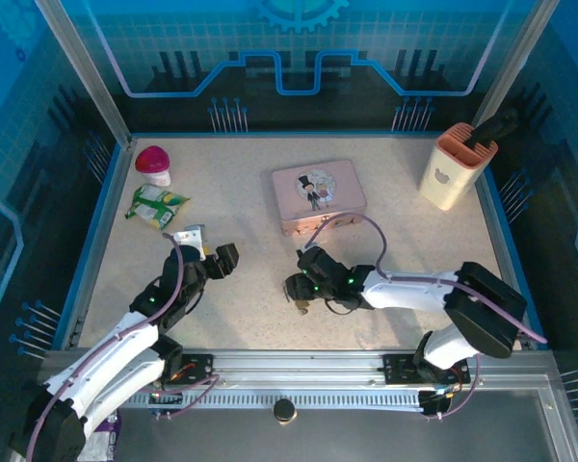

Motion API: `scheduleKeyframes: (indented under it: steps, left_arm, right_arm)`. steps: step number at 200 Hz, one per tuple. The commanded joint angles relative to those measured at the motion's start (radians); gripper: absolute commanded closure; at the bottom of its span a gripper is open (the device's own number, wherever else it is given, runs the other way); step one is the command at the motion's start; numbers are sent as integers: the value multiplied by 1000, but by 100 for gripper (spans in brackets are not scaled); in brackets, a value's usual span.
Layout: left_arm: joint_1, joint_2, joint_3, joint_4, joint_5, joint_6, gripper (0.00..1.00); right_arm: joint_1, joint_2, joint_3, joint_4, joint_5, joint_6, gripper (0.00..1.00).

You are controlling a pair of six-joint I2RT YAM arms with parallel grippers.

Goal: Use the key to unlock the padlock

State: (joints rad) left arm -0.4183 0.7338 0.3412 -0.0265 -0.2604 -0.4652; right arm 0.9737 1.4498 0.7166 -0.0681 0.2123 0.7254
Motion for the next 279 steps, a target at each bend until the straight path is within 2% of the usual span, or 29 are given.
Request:
scheduleKeyframes:
  steps: [1, 25, 34, 53, 93, 114, 143, 173, 190, 215, 236, 262, 269, 279]
  left_arm:
    - [9, 26, 86, -34, -65, 28, 19]
    - [12, 52, 116, -22, -115, 61, 18]
    - [13, 56, 126, -22, -146, 78, 17]
    - [15, 62, 129, 7, -225, 117, 1]
    - [18, 59, 74, 152, -383, 201, 1]
    - [19, 80, 18, 300, -437, 260, 1]
    - [59, 273, -55, 656, -513, 395, 1]
    - [88, 454, 17, 694, -545, 528, 1]
    - [113, 514, 2, 769, -516, 565, 1]
    - [167, 577, -55, 886, -375, 570, 1]
    - [199, 603, -63, 938, -296, 580, 1]
    - [279, 651, -75, 1032, -154, 508, 1]
    - [318, 687, -82, 1071, -96, 475, 1]
    - [346, 752, -88, 1145, -74, 454, 1]
  right_arm:
    - [-21, -111, 2, -115, 98, -64, 46]
    - [-52, -241, -27, -150, 180, -125, 45]
    - [-71, -293, -43, -153, 204, -150, 40]
    - [-132, -393, -75, -162, 233, -193, 36]
    - [-258, -570, -143, -91, 275, -336, 25]
    - [-293, -639, -195, 0, 329, -433, 17]
    - [-365, -663, -247, 85, 412, -527, 15]
    - [-434, -621, -321, 264, 444, -684, 12]
    - [-497, -560, -344, 330, 452, -716, 11]
    - [-578, -455, -384, 460, 431, -741, 10]
    - [-650, -370, -431, 602, 356, -757, 8]
    - [-717, -286, -433, 700, 258, -784, 8]
    - [-732, -270, -439, 745, 238, -797, 7]
    - [-762, -247, -446, 799, 200, -795, 7]
